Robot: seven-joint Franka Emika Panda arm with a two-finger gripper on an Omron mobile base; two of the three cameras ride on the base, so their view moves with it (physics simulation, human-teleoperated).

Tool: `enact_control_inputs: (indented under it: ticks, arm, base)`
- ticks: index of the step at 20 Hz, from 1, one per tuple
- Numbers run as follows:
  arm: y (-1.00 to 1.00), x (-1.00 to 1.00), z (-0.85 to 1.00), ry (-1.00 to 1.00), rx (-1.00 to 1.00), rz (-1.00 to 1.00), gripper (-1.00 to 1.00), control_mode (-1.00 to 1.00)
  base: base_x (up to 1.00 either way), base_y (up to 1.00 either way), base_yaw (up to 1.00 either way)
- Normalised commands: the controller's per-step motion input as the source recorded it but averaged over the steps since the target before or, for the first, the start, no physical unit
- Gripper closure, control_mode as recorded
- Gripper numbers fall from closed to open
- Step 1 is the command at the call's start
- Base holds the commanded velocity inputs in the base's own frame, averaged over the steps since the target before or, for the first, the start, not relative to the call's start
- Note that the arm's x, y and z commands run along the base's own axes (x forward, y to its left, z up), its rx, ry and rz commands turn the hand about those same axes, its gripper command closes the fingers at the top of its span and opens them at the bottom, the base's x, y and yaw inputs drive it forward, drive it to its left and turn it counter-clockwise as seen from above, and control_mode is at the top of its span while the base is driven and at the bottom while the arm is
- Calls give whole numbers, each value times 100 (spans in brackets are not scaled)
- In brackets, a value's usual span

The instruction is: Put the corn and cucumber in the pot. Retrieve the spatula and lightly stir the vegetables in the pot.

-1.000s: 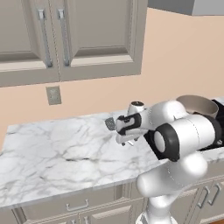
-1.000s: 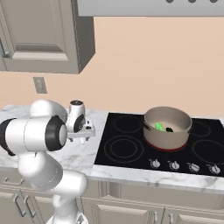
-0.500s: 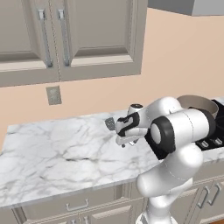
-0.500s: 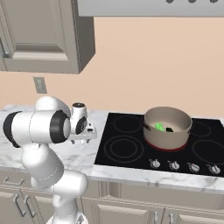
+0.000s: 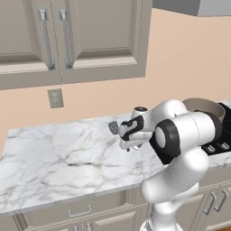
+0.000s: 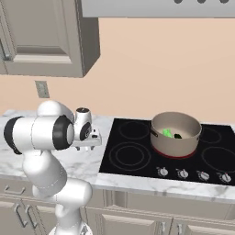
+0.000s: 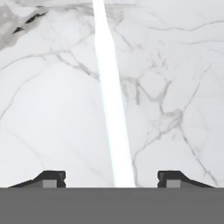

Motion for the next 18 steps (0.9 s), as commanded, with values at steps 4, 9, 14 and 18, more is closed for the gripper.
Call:
enact_control_inputs:
  ticks: [4, 9, 14, 18]
  arm:
    - [0, -1, -1, 0, 0, 0, 100, -100]
    - [0, 0, 0, 1, 0, 0, 100, -100]
    - [0, -25, 2, -3, 0, 0, 100, -100]
    - [-7, -98, 54, -14, 3, 0, 100, -100]
  base:
    - [0, 0, 0]
    - [0, 0, 0]
    - [0, 0, 0]
    - [0, 0, 0]
